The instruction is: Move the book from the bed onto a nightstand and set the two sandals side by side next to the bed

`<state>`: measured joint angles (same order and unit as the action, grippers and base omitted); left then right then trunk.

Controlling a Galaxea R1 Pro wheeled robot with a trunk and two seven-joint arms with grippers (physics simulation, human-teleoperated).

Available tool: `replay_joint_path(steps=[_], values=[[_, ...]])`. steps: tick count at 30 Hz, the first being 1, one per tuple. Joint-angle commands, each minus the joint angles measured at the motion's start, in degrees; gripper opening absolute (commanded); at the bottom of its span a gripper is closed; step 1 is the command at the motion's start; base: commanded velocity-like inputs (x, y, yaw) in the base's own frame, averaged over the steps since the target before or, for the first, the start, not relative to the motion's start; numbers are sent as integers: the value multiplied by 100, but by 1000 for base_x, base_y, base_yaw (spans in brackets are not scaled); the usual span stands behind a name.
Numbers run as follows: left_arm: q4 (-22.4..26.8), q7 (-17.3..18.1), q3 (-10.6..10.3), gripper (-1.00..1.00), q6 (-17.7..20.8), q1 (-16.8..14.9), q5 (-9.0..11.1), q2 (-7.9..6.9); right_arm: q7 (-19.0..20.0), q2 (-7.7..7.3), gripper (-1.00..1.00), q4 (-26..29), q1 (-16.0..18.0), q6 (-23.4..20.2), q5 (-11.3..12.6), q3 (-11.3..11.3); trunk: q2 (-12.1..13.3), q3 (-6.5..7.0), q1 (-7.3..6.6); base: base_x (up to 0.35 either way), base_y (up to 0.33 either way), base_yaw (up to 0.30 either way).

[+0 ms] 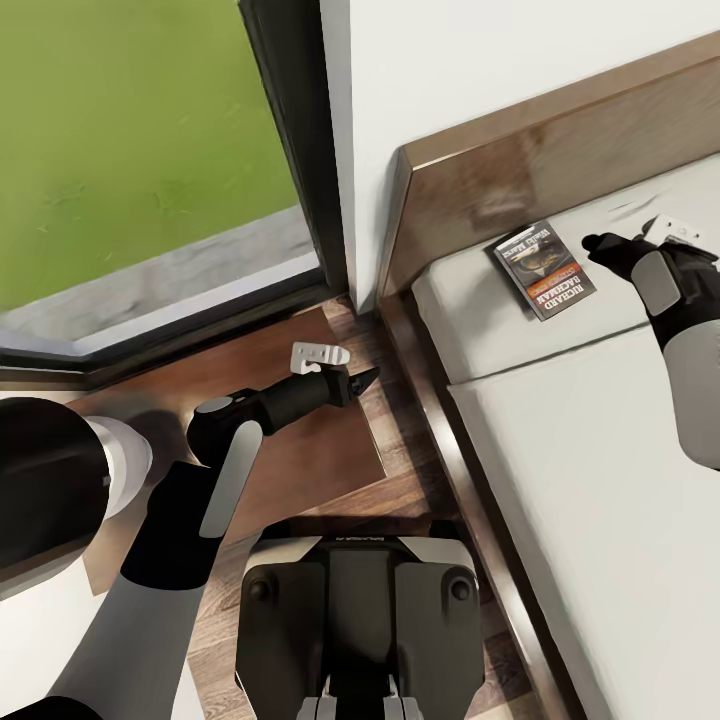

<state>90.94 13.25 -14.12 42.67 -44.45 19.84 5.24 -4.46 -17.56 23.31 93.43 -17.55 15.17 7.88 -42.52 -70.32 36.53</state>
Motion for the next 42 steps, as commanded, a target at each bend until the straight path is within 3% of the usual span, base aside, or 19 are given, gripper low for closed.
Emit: replay_joint_path(steps=[1, 6, 33, 42], values=[[3, 16, 6, 100, 31, -2, 3, 3, -29, 1, 100, 8, 0, -26, 89, -2, -5, -3, 2, 0, 0, 0], [2, 19, 6, 100, 31, -2, 3, 3, -29, 6, 100, -6, 0, -35, 224, -5, -5, -3, 2, 0, 0, 0], [-5, 20, -3, 100, 31, 0, -6, 0, -38, -2, 100, -176, -1, 367, 242, 18, -5, -3, 2, 0, 0, 0], [-4, 22, 14, 100, 33, -2, -2, -6, -38, -2, 100, -166, 0, 367, 238, 42, -366, -165, 199, 0, 0, 0]])
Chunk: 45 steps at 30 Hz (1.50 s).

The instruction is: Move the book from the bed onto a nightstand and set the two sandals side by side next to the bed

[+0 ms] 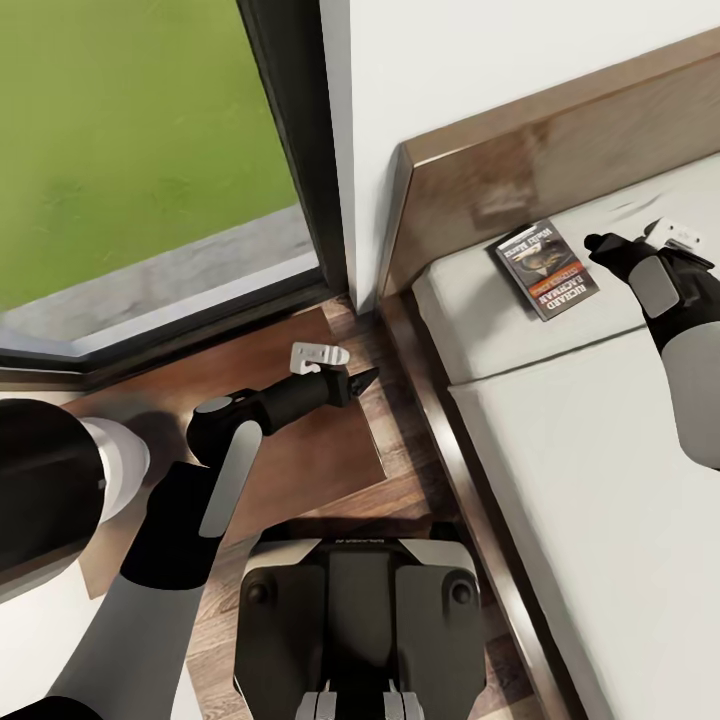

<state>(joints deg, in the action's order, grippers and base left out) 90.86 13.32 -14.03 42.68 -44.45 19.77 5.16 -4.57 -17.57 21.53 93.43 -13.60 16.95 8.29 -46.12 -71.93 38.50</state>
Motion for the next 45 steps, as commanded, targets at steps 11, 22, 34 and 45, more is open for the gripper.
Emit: replay_joint_path(steps=[11, 22, 34, 45], values=[[2, 13, 6, 100, 35, -2, 2, 3, -26, -4, 100, 21, 0, 46, 54, 6, -206, -93, 112, 0, 0, 0], [2, 13, 6, 100, 37, -2, 0, 3, -26, -2, 100, 32, 0, 68, 52, 6, -567, -255, 309, 0, 0, 0], [-7, 13, 13, 100, 38, -2, 0, 3, -26, -1, 100, 8, 0, 199, 63, 6, -888, -398, 485, 0, 0, 0], [-2, 13, 15, 100, 34, -2, 0, 3, -26, -1, 100, 0, 0, 243, 63, -6, -1008, -452, 551, 0, 0, 0]])
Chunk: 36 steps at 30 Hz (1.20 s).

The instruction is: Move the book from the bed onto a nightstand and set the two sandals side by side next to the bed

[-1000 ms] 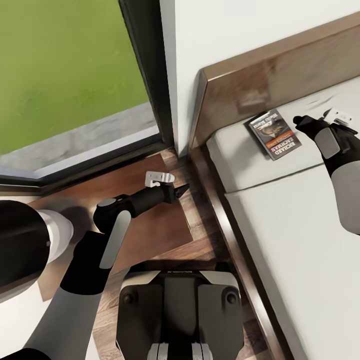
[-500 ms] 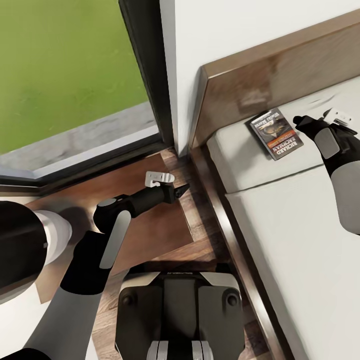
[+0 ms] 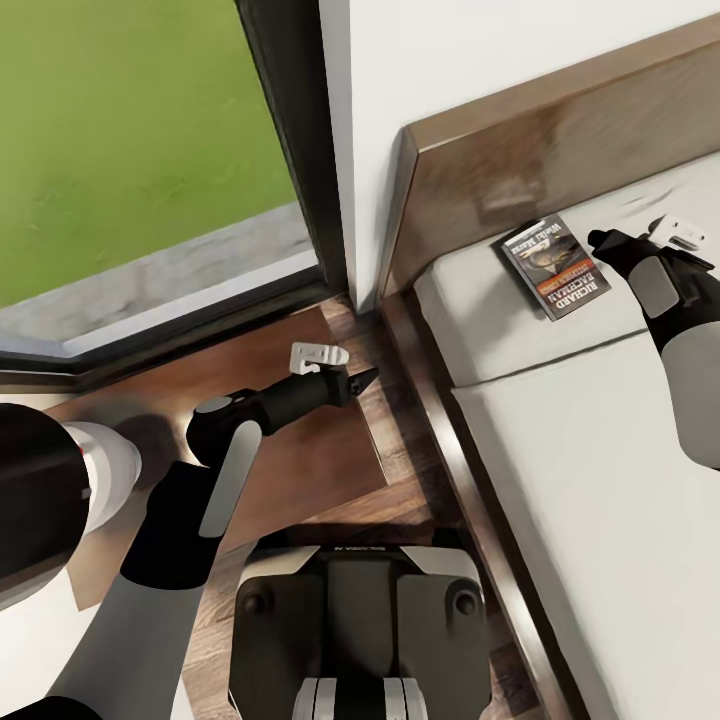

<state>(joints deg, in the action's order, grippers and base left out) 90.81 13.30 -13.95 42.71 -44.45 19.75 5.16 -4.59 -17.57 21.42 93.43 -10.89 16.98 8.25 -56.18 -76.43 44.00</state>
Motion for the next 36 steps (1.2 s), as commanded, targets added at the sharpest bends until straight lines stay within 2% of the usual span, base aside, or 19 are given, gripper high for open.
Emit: replay_joint_path(steps=[1, 36], values=[[4, 15, 6, 100, 32, -2, 3, 3, -24, -1, 100, 12, 0, -28, 60, -3, -3, -2, 1, 0, 0, 0], [7, 15, 6, 100, 35, 7, 3, 3, -24, 10, 100, -11, -43, 52, 60, -21, -3, -2, 1, 0, 0, 0]])
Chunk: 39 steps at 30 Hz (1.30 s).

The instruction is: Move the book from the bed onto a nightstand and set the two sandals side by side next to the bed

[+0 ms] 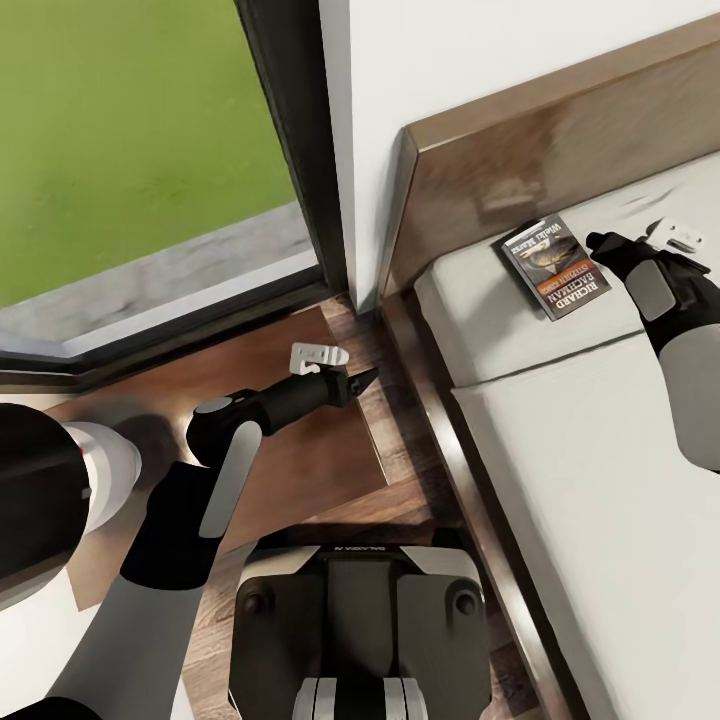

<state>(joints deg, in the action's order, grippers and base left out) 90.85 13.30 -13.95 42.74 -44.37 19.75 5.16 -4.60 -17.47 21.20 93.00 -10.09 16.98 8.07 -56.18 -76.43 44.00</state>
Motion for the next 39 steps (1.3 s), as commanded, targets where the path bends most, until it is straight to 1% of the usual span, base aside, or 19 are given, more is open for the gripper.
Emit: replay_joint_path(steps=[1, 4, 5, 6, 7, 9, 10, 13, 15, 18, 23, 32, 38, 39], values=[[3, 15, 6, 100, 32, -2, 3, 3, -23, 3, 100, 10, -1, -29, 60, -4, -3, -2, 1, 0, 0, 0], [3, 15, 6, 100, 31, -2, 3, 3, -23, 1, 100, 13, -7, -29, 60, -6, -3, -2, 1, 0, 0, 0], [-30, 32, 38, 100, -2, 31, 13, -30, 10, 34, 100, -20, -40, -62, 27, -39, -3, -2, 1, 0, 0, 0], [-51, 33, 27, 100, -35, 63, 8, -63, 42, 67, 100, -53, -73, -94, -5, -71, -3, -2, 1, 0, 0, 0], [-26, 32, 33, 100, -40, 96, 8, -96, 61, 95, 100, 12, -101, -120, -64, -84, -3, -2, 1, 0, 0, 0], [-26, 32, 33, 100, -40, 162, 8, -161, 98, 153, 100, 134, -159, -120, -101, -107, -3, -2, 1, 0, 0, 0], [8, 14, 57, 100, -7, 195, 15, -194, 50, 122, 100, 187, -187, -109, -122, -117, -3, -2, 1, 0, 0, 0], [30, -31, 112, 100, 22, 292, -1, -283, 20, 26, 100, 194, -169, -204, -17, -89, -3, -2, 1, 0, 0, 0], [58, -82, 122, 100, 33, 357, -23, -286, 72, -28, 100, 135, -158, -268, 5, -83, -3, -2, 1, 0, 0, 0], [84, -117, 122, 100, 33, 437, -35, -304, 113, -39, 100, 106, -153, -364, 12, -83, -3, 1, 1, 0, 0, 0], [96, -116, 119, 100, 7, 443, -40, -360, 116, -44, 100, 90, -151, -524, 8, -80, -3, 34, 1, 0, 0, -57], [100, -110, 123, 100, -10, 446, -41, -373, 111, -46, 100, 120, -151, -812, 0, -86, -3, 59, 1, 0, 0, -29], [100, -93, 119, 100, -24, 446, -39, -368, 109, -46, 100, 189, -151, -1011, -51, -108, -3, 60, 1, 0, 0, -1], [100, -92, 113, 100, -28, 446, -40, -371, 109, -46, 100, 122, -151, -1301, -15, -119, -3, 60, 1, 0, 0, 0]])
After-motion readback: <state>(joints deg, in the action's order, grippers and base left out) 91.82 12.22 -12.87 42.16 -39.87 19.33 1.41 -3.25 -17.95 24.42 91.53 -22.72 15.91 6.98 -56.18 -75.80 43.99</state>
